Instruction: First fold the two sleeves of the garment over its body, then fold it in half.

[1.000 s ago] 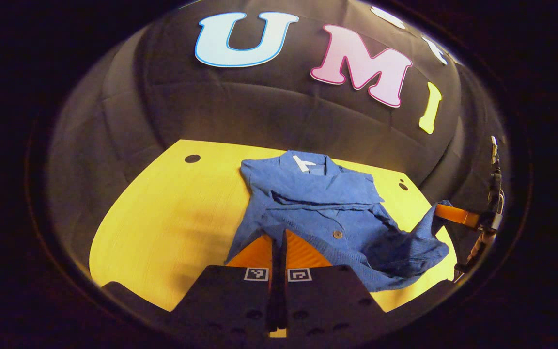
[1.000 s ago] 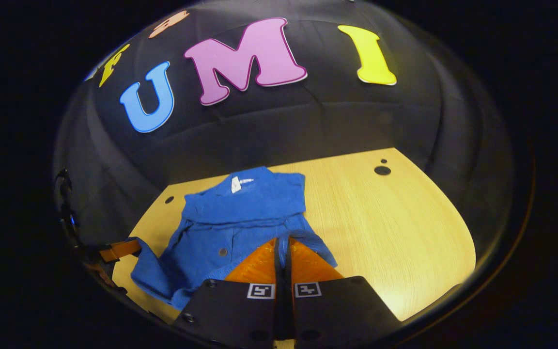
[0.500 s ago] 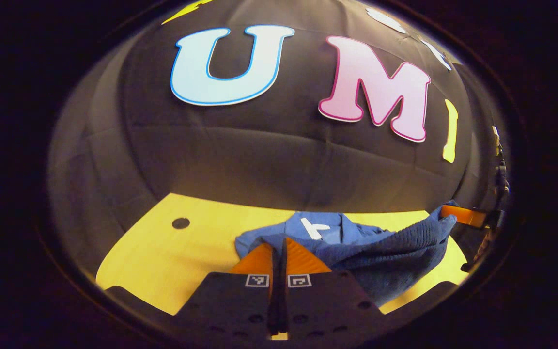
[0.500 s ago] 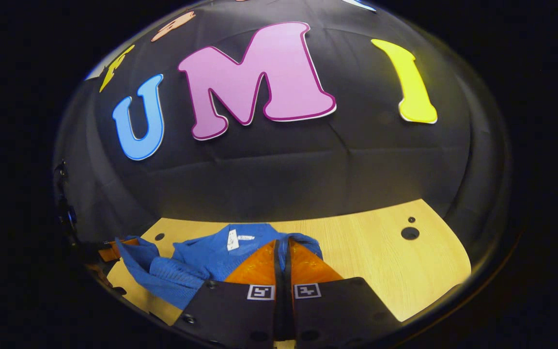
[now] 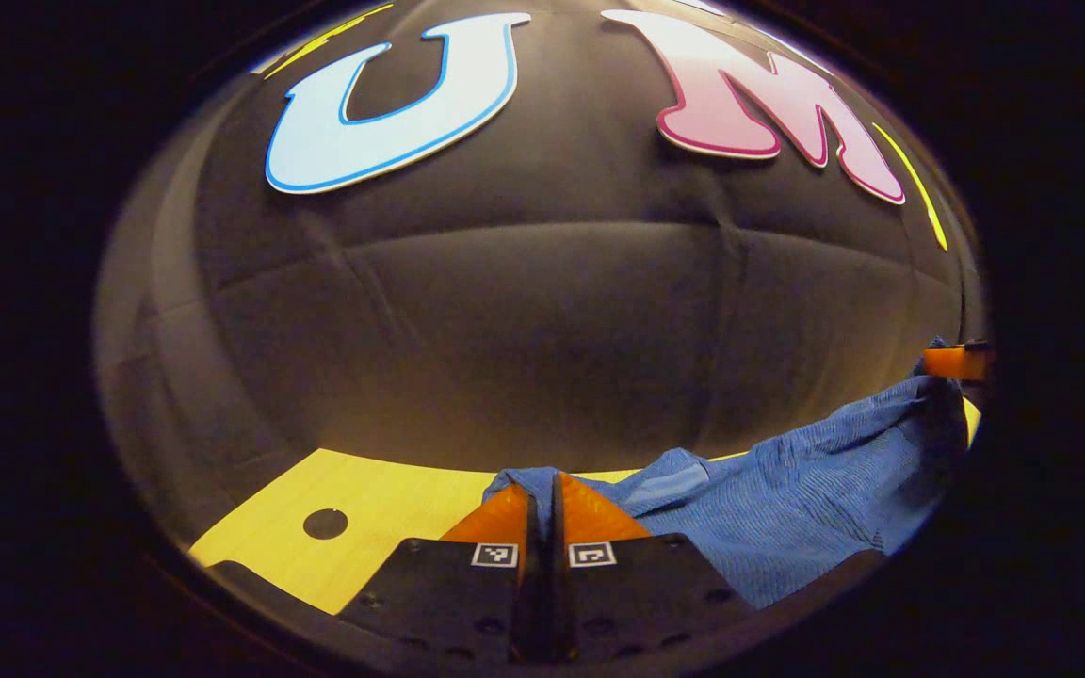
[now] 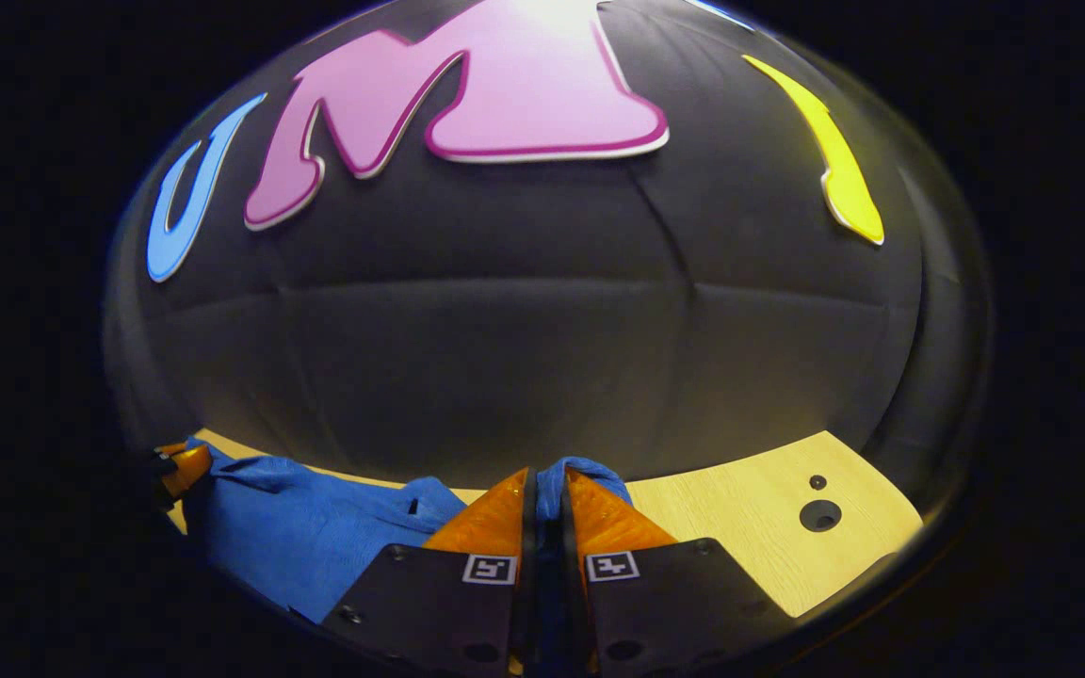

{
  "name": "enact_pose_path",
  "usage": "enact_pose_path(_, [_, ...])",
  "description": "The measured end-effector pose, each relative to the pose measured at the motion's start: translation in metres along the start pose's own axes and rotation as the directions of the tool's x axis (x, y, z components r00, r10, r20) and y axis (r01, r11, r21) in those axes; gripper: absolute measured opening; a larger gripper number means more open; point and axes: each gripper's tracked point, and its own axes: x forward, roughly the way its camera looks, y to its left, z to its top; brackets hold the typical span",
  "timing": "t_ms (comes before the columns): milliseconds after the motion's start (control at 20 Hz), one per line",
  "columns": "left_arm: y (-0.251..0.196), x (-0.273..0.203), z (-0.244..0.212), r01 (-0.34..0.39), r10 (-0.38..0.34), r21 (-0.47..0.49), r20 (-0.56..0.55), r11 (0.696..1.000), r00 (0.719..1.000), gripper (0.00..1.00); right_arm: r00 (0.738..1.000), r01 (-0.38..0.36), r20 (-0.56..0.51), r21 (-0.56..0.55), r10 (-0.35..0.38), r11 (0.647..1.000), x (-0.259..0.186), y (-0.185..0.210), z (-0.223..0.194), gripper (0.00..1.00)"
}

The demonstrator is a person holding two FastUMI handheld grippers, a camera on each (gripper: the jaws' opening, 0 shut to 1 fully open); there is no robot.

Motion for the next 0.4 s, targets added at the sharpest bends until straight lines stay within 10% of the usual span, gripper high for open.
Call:
enact_pose_path(50, [-0.003, 0.003, -0.001, 0.01, -0.01, -0.003, 0.002, 1.0, 1.0, 0.2, 1.0, 0.001, -0.01, -0.002, -0.001, 1.0, 0.003, 0.0, -0.007, 0.19])
enact_pose_path(200, [0.001, 0.001, 0.003, -0.02, 0.02, 0.034, 0.007, 0.999, 1.0, 0.85, 0.998, 0.018, -0.054, 0.007, -0.018, 1.0, 0.007, -0.003, -0.023, 0.96])
enact_pose_path(400, [0.001, -0.035, 0.002, -0.032, 0.03, -0.028, -0.071, 0.999, 0.997, 0.85, 0.999, 0.029, -0.029, -0.018, -0.03, 0.999, -0.017, -0.007, -0.003, 1.0])
